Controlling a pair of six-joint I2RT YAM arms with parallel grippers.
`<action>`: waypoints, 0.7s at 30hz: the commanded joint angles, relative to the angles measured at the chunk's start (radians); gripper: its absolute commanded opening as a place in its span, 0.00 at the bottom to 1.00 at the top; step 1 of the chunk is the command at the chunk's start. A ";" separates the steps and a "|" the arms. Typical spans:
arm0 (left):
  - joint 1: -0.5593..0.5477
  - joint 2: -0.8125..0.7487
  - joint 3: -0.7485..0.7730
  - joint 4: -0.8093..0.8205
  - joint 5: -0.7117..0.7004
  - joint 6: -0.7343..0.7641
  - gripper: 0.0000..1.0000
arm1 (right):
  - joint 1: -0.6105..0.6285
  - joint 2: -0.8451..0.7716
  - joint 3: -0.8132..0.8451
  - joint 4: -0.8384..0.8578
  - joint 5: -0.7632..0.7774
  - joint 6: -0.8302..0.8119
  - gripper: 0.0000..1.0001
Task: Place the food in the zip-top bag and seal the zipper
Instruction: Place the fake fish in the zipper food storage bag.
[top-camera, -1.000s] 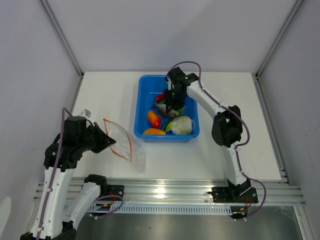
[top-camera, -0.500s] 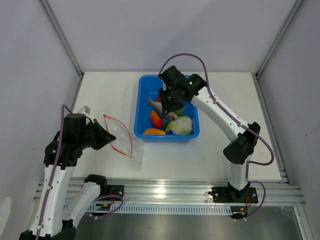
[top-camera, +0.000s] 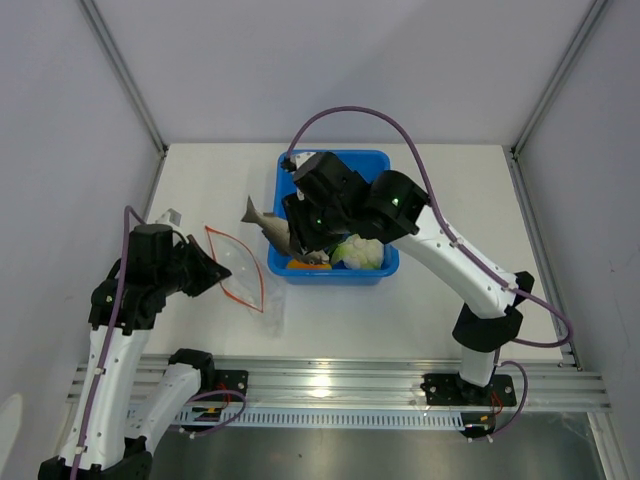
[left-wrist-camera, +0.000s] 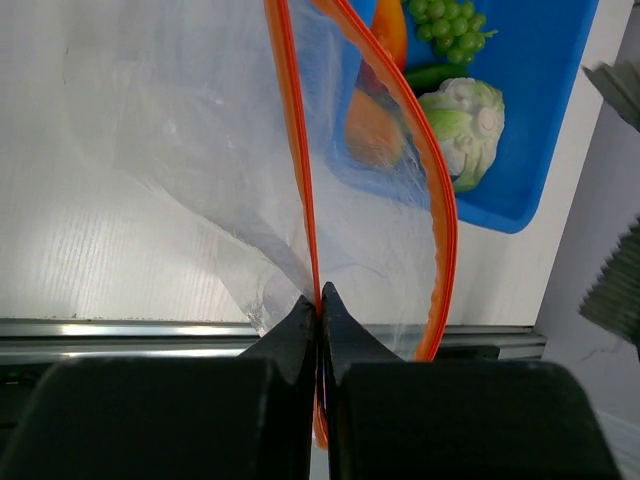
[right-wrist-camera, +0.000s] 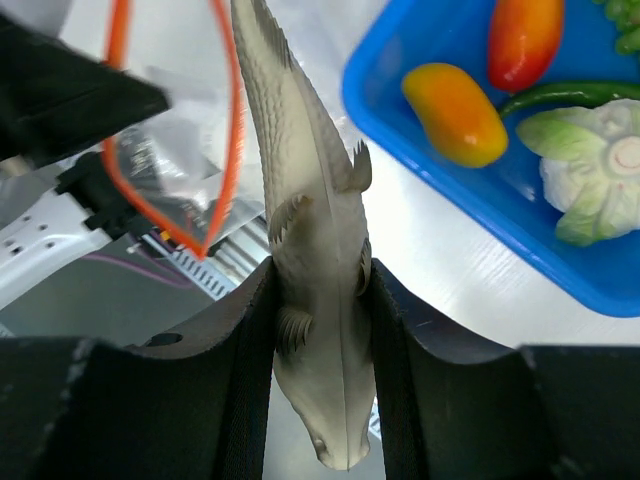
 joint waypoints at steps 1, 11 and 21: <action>0.004 0.001 0.031 0.022 -0.033 0.022 0.01 | 0.052 -0.036 0.061 -0.085 0.065 0.035 0.00; 0.004 0.021 0.046 0.025 -0.041 0.017 0.01 | 0.127 0.039 0.161 -0.132 0.064 0.037 0.00; 0.004 0.016 0.034 0.027 -0.024 0.000 0.01 | 0.133 0.123 0.198 -0.163 0.024 0.044 0.00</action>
